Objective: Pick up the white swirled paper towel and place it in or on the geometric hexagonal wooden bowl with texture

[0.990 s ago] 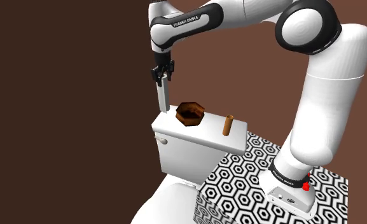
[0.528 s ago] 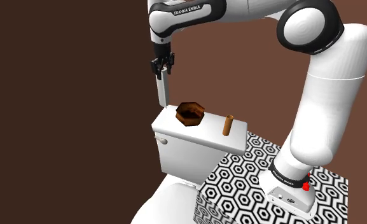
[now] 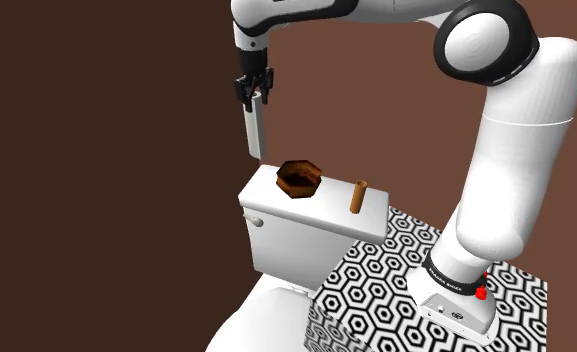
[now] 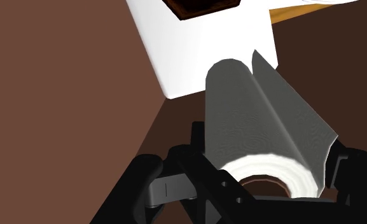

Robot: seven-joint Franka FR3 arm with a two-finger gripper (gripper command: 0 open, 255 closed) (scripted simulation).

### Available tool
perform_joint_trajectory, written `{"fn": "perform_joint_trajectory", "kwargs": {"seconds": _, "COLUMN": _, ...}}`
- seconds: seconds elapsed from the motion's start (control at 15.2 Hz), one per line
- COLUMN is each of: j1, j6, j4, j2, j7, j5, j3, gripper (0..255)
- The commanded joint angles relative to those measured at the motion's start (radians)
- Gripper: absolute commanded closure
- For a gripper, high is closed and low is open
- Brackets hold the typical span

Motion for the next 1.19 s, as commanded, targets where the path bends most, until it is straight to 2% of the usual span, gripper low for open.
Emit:
{"fn": "perform_joint_trajectory", "kwargs": {"seconds": 0.0, "j1": 0.000, "j6": -0.027, "j4": 0.027, "j2": 0.001, "j7": -0.002, "j5": 0.000, "j3": 0.000, "gripper": 255}}
{"fn": "perform_joint_trajectory", "kwargs": {"seconds": 0.26, "j1": 0.002, "j6": -0.078, "j4": 0.087, "j2": 0.009, "j7": -0.004, "j5": 0.000, "j3": 0.000, "gripper": 255}}
{"fn": "perform_joint_trajectory", "kwargs": {"seconds": 0.66, "j1": -0.030, "j6": -0.095, "j4": -0.117, "j2": -0.215, "j7": -0.050, "j5": 0.026, "j3": -0.015, "gripper": 255}}
{"fn": "perform_joint_trajectory", "kwargs": {"seconds": 1.12, "j1": -0.054, "j6": -0.167, "j4": -0.269, "j2": -0.443, "j7": -0.112, "j5": 0.043, "j3": -0.048, "gripper": 255}}
